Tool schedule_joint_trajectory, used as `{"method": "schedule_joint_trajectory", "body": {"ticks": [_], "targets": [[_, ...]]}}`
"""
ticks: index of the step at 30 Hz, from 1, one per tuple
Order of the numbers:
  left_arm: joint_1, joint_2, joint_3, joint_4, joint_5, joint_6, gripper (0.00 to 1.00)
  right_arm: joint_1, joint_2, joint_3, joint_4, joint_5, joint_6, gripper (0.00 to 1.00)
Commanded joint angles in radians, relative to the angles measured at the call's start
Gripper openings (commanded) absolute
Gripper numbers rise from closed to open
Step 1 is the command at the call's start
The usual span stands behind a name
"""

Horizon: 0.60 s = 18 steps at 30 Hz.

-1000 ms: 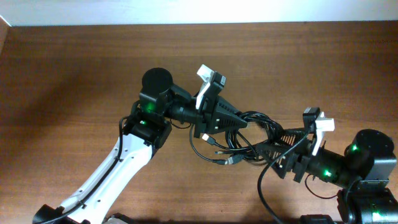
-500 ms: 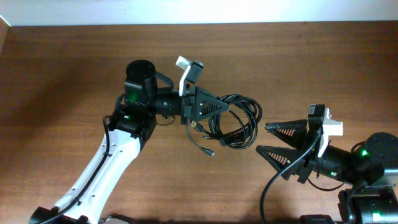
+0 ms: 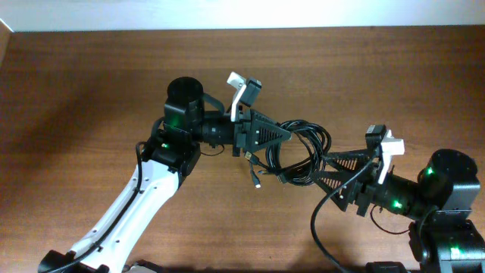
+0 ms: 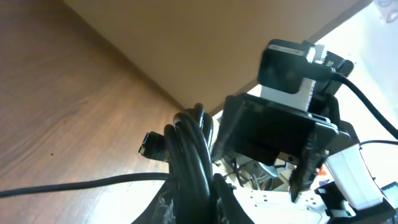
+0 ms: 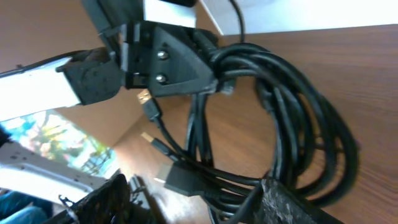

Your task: Untangle cables

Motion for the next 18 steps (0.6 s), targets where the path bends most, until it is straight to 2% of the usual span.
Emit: {"method": "schedule_joint_trajectory", "body": {"ticks": [1, 3, 7, 12, 18], "targets": [[0.046, -0.002, 0.005, 0.101, 0.174, -0.005, 0.00, -0.004, -0.002, 0.014, 0.003, 0.169, 0.010, 0.68], [0.098, -0.002, 0.005, 0.159, 0.299, -0.005, 0.00, -0.004, -0.002, 0.014, 0.003, 0.265, 0.063, 0.68], [0.145, -0.002, 0.005, 0.159, 0.335, -0.006, 0.00, -0.005, -0.002, 0.014, 0.003, 0.299, 0.066, 0.68], [0.139, -0.002, 0.005, 0.156, 0.287, -0.009, 0.00, -0.003, -0.002, 0.014, 0.002, 0.248, 0.056, 0.68], [0.055, -0.002, 0.005, 0.156, 0.175, -0.009, 0.00, -0.003, -0.002, 0.014, -0.027, 0.211, 0.026, 0.68]]}}
